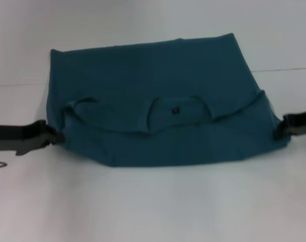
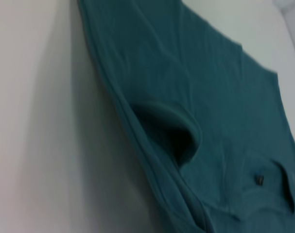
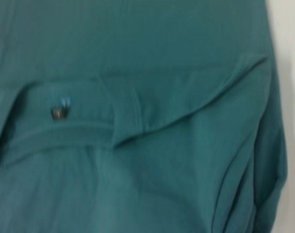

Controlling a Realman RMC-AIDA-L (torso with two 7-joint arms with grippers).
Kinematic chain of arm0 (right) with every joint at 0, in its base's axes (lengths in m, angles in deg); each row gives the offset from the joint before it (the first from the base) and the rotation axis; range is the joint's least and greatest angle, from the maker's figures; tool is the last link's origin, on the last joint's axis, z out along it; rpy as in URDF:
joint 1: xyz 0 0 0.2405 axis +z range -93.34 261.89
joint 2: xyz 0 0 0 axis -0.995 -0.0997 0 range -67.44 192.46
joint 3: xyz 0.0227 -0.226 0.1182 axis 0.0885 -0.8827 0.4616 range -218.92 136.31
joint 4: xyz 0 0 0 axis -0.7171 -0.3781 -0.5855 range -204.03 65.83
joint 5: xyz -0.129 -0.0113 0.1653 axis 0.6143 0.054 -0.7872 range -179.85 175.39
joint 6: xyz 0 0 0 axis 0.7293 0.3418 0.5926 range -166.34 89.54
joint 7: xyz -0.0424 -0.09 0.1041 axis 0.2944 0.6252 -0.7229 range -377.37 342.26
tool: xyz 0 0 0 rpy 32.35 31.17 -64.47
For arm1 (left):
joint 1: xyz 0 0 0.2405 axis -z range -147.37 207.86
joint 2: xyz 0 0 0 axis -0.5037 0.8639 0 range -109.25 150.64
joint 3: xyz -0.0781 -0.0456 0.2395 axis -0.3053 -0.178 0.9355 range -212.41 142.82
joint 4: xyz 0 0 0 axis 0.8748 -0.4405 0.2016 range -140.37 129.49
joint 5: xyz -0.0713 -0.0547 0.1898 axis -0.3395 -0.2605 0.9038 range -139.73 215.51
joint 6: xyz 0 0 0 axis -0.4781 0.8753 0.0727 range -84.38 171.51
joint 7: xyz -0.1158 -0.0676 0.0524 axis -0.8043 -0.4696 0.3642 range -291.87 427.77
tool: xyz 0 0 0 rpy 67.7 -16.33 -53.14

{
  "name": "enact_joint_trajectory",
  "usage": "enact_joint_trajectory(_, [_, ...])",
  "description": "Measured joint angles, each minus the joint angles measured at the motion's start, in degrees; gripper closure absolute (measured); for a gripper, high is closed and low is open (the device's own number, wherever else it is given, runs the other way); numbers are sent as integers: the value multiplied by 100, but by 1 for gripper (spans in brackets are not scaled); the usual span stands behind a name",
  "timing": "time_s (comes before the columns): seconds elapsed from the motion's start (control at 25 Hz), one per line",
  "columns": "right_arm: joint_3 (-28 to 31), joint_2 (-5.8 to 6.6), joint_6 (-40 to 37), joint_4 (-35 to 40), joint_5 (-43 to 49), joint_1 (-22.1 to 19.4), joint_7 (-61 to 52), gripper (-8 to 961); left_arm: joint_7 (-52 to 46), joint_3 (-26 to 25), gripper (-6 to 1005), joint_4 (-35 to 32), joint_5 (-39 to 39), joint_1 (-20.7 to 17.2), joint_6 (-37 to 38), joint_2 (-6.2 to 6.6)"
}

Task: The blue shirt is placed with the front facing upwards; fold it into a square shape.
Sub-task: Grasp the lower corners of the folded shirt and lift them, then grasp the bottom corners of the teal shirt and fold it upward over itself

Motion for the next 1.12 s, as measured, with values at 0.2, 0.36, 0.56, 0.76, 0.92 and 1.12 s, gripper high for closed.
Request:
enact_joint_trajectory(0.2, [-8, -147, -1137, 635, 679, -50, 50, 850, 16, 0, 943, -419, 324, -135, 918, 28])
enact_joint_trajectory(0.36, [-71, -275, -1815, 1065, 1035, -100, 190, 850, 45, 62, 944, -1018, 516, -471, 1956, -23])
enact_joint_trajectory(0.56, [-206, -282, -2262, 1129, 1239, -103, 348, 849, 68, 180, 943, -1351, 634, -822, 2666, -52])
enact_joint_trajectory(0.76, [-333, -290, -2648, 1125, 1290, -185, 512, 852, 176, 215, 944, -1446, 939, -974, 3174, -95])
enact_joint_trajectory(0.92, [-340, -322, -2827, 1128, 1320, -242, 602, 853, 221, 223, 945, -1491, 1050, -1057, 3396, -133])
enact_joint_trajectory(1.12, [-296, -356, -3060, 1132, 1277, -249, 798, 853, 262, 232, 944, -1532, 1216, -1061, 3566, -145])
